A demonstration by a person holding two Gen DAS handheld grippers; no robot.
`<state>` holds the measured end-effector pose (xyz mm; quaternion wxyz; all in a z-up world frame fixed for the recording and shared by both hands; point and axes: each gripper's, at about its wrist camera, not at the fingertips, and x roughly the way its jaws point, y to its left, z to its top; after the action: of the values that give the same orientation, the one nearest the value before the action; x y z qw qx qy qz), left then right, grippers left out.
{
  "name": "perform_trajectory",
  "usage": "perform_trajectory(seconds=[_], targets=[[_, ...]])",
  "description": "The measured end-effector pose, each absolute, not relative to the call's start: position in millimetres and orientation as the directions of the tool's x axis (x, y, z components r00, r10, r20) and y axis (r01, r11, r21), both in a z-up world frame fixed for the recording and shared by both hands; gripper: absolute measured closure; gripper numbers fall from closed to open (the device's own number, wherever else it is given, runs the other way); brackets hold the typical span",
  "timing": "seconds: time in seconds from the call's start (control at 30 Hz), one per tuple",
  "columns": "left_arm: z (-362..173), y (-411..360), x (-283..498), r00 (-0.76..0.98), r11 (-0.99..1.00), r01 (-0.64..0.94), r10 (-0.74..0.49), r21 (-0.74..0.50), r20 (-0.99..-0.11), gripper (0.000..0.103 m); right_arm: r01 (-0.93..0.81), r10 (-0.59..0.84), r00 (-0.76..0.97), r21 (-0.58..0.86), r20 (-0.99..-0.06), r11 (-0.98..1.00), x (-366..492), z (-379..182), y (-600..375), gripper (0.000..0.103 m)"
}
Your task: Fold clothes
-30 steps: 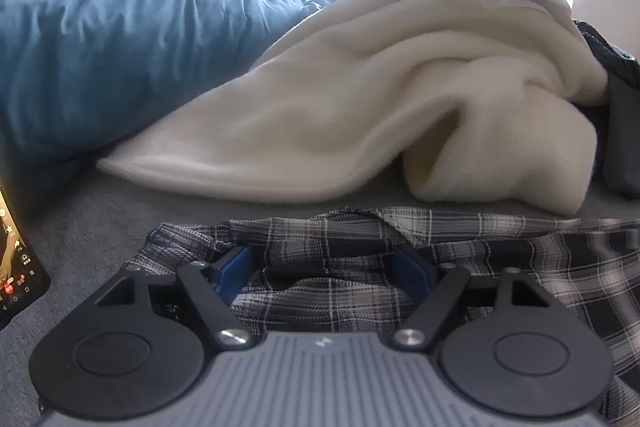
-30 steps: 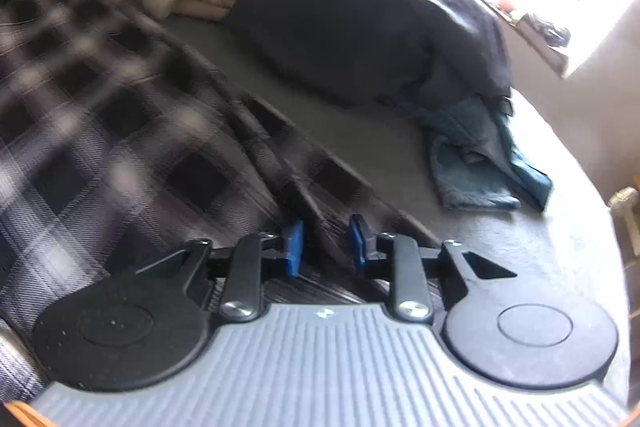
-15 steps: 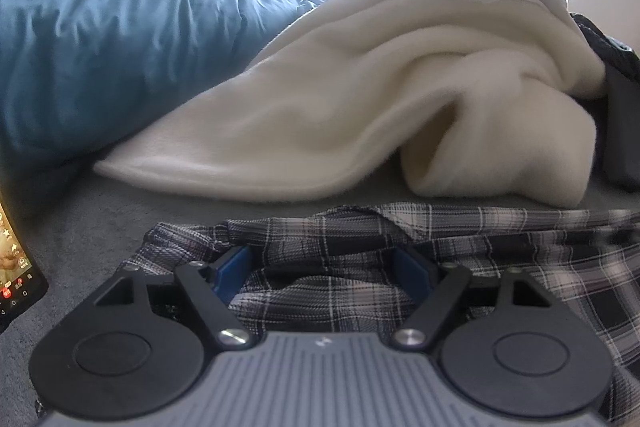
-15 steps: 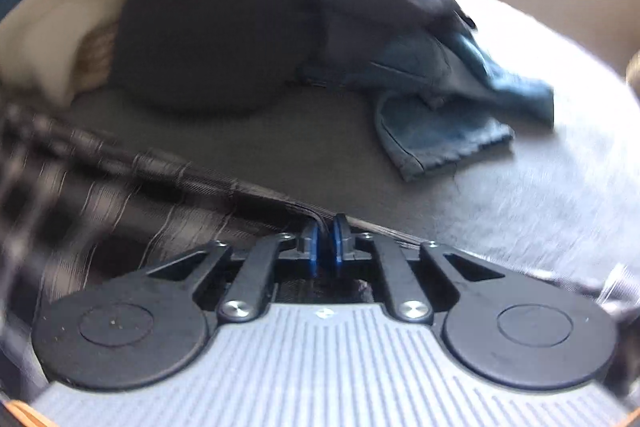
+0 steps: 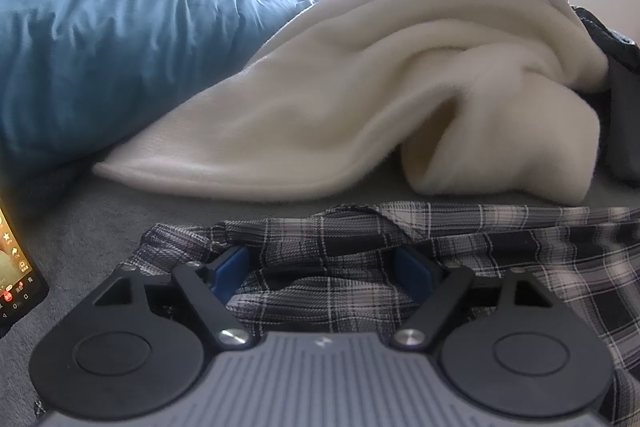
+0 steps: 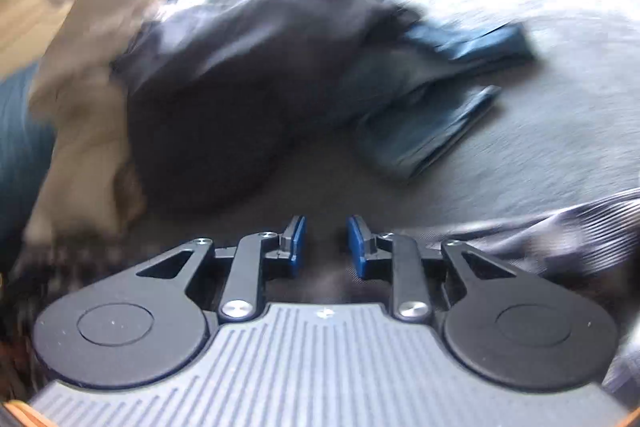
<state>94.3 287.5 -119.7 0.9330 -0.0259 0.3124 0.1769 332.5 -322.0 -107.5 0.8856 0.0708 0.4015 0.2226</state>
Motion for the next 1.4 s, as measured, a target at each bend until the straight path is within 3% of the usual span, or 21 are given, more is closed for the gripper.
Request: perform_trajectory(seconds=[0.1, 0.23, 0.37, 0.5, 0.63, 0.73, 0.83, 0.97, 1.23, 1.3, 1.33, 1.4], targets=[[-113, 285, 96, 0.731, 0.939, -0.331, 0.32, 0.096, -0.603, 0.021, -0.263, 0.391, 0.592, 0.29, -0.705, 0.92, 338, -127, -318, 0.082], [-91, 279, 89, 0.746, 0.941, -0.312, 0.327, 0.128, -0.58, 0.02, -0.243, 0.472, 0.682, 0.437, -0.558, 0.866, 324, -112, -340, 0.08], [-64, 266, 85, 0.787, 0.946, -0.305, 0.314, 0.109, -0.531, 0.02, -0.294, 0.485, 0.703, 0.407, -0.52, 0.864, 296, -84, -366, 0.079], [-55, 235, 93, 0.822, 0.973, -0.216, 0.227, 0.083, -0.522, 0.019, -0.188, 0.352, 0.76, 0.334, -0.547, 0.924, 278, -75, -423, 0.077], [-66, 198, 110, 0.811, 0.991, -0.126, 0.132, 0.049, -0.57, 0.019, 0.097, 0.089, 0.782, 0.26, -0.617, 0.961, 258, -84, -496, 0.075], [-81, 177, 124, 0.787, 0.996, -0.084, 0.087, 0.033, -0.611, 0.02, 0.307, -0.003, 0.76, 0.355, -0.65, 0.883, 242, -101, -556, 0.074], [-93, 174, 131, 0.762, 0.995, -0.091, 0.09, 0.031, -0.641, 0.02, 0.443, -0.023, 0.74, 0.461, -0.673, 0.769, 231, -121, -599, 0.074], [-108, 174, 138, 0.731, 0.993, -0.111, 0.103, 0.031, -0.675, 0.019, 0.478, 0.027, 0.747, 0.566, -0.664, 0.671, 231, -141, -622, 0.074], [-118, 172, 141, 0.711, 0.99, -0.14, 0.126, 0.037, -0.692, 0.017, 0.472, 0.027, 0.777, 0.609, -0.629, 0.638, 253, -142, -629, 0.074], [-119, 171, 141, 0.713, 0.989, -0.143, 0.13, 0.038, -0.689, 0.017, 0.467, 0.03, 0.778, 0.61, -0.627, 0.641, 261, -143, -630, 0.079], [-119, 171, 140, 0.714, 0.989, -0.144, 0.13, 0.038, -0.688, 0.017, 0.469, 0.025, 0.773, 0.598, -0.634, 0.65, 266, -144, -630, 0.095], [-118, 170, 140, 0.714, 0.989, -0.144, 0.129, 0.037, -0.688, 0.017, 0.471, 0.014, 0.767, 0.577, -0.642, 0.668, 273, -142, -629, 0.1]])
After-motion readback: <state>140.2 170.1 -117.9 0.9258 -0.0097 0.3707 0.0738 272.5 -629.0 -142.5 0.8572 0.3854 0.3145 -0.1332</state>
